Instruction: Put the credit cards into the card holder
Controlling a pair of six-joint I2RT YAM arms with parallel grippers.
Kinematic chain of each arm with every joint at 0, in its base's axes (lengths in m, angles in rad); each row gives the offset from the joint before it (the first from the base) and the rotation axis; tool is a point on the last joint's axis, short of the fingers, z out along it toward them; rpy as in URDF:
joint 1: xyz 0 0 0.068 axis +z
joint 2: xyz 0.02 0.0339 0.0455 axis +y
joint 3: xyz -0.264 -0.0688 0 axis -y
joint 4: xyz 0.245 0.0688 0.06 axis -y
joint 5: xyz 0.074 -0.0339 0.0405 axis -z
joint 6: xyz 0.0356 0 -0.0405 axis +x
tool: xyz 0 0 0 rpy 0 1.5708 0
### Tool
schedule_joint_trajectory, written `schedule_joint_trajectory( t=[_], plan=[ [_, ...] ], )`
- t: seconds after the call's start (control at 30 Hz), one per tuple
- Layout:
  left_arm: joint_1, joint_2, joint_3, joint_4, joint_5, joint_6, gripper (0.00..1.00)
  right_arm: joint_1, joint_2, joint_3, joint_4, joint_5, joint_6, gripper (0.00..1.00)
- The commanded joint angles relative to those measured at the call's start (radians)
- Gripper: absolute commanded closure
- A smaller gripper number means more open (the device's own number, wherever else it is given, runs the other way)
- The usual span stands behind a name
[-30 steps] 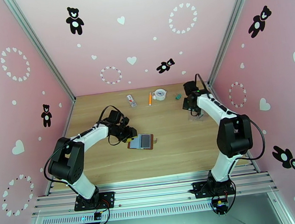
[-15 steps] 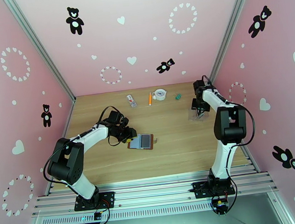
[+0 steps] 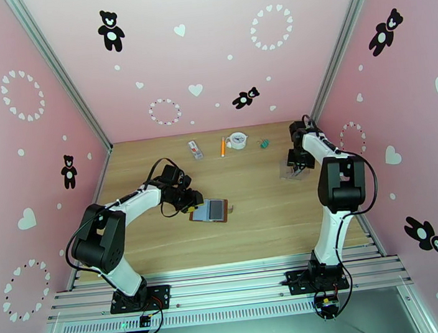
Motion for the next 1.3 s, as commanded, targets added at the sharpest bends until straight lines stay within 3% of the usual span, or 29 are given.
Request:
schedule_joint_trajectory(
  t=[0.0,0.27,0.53,0.73,1.1,1.17,1.27],
  plan=[
    [0.005,0.024,-0.006,-0.003,-0.012,0.009,0.6,-0.012,0.025,0.02,-0.033,0.015,-0.011,0.4],
    [0.007,0.033,-0.005,-0.02,-0.015,0.025,0.59,-0.018,0.051,0.024,-0.051,0.021,-0.011,0.41],
    [0.007,0.046,0.015,-0.032,-0.012,0.033,0.59,-0.055,-0.037,0.013,-0.018,0.03,0.005,0.47],
    [0.007,0.058,0.023,-0.031,-0.009,0.035,0.59,-0.072,-0.093,-0.014,0.015,-0.008,-0.013,0.6],
    [0.007,0.061,0.029,-0.042,-0.009,0.043,0.59,-0.073,-0.052,0.008,0.013,-0.099,-0.04,0.92],
    [0.007,0.061,0.03,-0.043,-0.01,0.043,0.59,-0.072,-0.054,0.015,0.013,-0.105,-0.043,0.92],
    [0.007,0.059,0.032,-0.041,-0.011,0.043,0.59,-0.072,-0.053,0.02,0.014,-0.112,-0.052,0.7]
  ],
)
